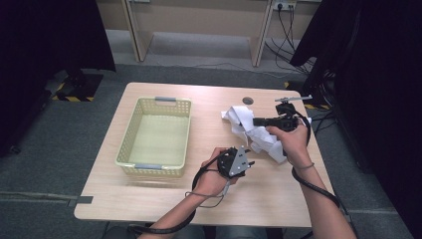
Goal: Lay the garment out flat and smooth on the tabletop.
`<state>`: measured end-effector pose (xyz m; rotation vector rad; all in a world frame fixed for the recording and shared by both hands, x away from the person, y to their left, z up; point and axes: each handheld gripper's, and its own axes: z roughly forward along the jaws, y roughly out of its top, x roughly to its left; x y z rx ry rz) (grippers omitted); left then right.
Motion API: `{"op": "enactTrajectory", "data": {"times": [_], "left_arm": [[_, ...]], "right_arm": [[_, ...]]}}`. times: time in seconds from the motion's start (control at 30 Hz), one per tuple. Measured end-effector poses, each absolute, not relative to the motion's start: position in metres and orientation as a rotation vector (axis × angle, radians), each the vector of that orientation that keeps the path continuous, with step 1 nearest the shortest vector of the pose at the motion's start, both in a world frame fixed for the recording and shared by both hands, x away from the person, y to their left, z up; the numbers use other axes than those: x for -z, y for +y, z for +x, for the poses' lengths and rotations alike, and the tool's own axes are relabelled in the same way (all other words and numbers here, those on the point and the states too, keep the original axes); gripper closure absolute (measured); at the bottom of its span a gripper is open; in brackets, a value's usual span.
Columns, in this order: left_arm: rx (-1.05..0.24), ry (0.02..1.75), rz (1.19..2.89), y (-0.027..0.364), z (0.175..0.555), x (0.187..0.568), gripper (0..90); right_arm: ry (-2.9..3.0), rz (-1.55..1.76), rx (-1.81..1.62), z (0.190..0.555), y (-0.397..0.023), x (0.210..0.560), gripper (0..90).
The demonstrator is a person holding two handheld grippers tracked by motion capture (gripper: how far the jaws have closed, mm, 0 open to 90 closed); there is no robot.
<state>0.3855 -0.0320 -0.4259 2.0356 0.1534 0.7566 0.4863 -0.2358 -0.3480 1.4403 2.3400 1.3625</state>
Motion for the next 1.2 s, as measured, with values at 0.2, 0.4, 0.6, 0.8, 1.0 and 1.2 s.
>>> {"op": "enactTrajectory", "data": {"times": [0.2,0.4,0.6,0.8,1.0,1.2], "left_arm": [[-0.700,0.161,2.054,-0.035,0.387,0.429,57.3],[-0.696,0.171,2.061,-0.036,0.387,0.430,56.8],[-0.686,0.152,2.063,-0.043,0.385,0.431,54.7],[-0.677,0.155,2.068,-0.051,0.386,0.434,52.7],[-0.638,0.331,2.025,-0.052,0.377,0.439,52.4],[-0.517,0.535,1.976,-0.051,0.370,0.447,51.6]], "right_arm": [[2.254,1.519,-1.428,0.491,-0.243,0.348,89.7],[2.232,1.529,-1.453,0.490,-0.238,0.345,89.7],[2.221,1.557,-1.456,0.495,-0.232,0.345,89.7],[2.220,1.582,-1.425,0.498,-0.231,0.350,89.7],[2.229,1.590,-1.376,0.499,-0.230,0.357,89.5],[2.218,1.631,-1.330,0.503,-0.229,0.367,88.5]]}}
